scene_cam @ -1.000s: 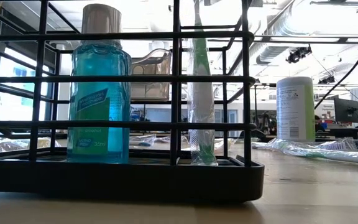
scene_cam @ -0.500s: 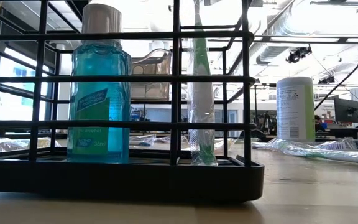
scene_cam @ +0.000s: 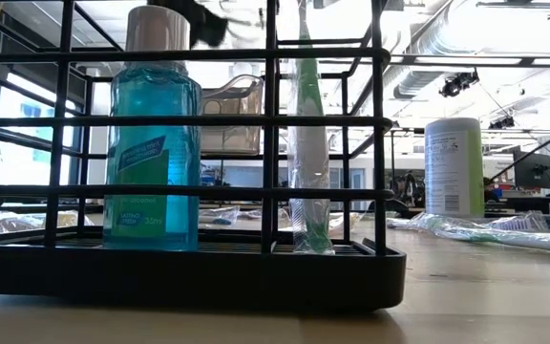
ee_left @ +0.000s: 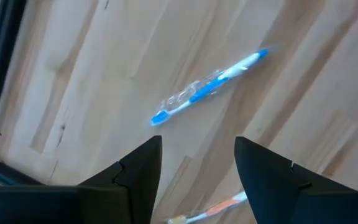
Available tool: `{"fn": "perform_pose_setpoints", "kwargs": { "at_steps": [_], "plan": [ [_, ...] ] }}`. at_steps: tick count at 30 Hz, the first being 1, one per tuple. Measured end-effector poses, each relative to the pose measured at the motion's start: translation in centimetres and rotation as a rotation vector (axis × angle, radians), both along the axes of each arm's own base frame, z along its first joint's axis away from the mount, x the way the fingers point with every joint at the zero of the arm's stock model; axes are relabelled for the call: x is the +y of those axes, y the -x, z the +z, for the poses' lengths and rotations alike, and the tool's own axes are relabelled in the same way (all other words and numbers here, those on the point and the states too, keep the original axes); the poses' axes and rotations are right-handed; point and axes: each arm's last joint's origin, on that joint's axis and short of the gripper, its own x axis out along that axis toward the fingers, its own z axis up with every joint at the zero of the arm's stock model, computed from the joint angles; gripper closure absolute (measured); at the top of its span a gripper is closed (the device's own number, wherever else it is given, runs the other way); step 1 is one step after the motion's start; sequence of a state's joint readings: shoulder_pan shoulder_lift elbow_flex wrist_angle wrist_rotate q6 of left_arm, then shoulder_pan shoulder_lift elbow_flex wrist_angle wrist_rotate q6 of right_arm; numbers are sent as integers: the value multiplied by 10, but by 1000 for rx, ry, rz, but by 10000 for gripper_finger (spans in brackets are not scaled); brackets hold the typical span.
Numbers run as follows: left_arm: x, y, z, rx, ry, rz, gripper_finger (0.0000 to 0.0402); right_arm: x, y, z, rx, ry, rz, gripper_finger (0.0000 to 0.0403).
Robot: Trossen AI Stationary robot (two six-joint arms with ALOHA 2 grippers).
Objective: Pick & Place toothbrushing station
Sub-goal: Put the left blue toothbrush into the black wire organizer
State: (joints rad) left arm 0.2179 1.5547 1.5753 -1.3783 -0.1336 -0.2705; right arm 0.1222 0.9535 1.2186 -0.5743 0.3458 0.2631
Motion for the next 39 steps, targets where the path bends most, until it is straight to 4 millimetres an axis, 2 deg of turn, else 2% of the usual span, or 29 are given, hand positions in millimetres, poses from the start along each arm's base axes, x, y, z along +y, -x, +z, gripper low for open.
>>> {"fn": "perform_pose_setpoints", "kwargs": {
  "at_steps": [4, 7, 14, 23, 30, 39],
  "plan": [
    [11, -12, -18, 73, 16, -5, 204, -10, 20, -4, 82, -16, 27, 199],
    [13, -19, -28, 113, 36, -62, 204, -16, 27, -9, 157, 10, 25, 199],
    [12, -33, -40, 130, 45, -251, 204, -23, 34, -20, 296, 53, 1, 199],
    [13, -35, -44, 119, 44, -385, 204, -29, 34, -19, 296, 94, -47, 199],
    [11, -28, -93, 150, 57, -438, 204, -31, 35, -19, 295, 77, -52, 199],
    [10, -25, -139, 101, 35, -514, 204, -41, 30, -16, 267, 115, -93, 199]
  ]
}}
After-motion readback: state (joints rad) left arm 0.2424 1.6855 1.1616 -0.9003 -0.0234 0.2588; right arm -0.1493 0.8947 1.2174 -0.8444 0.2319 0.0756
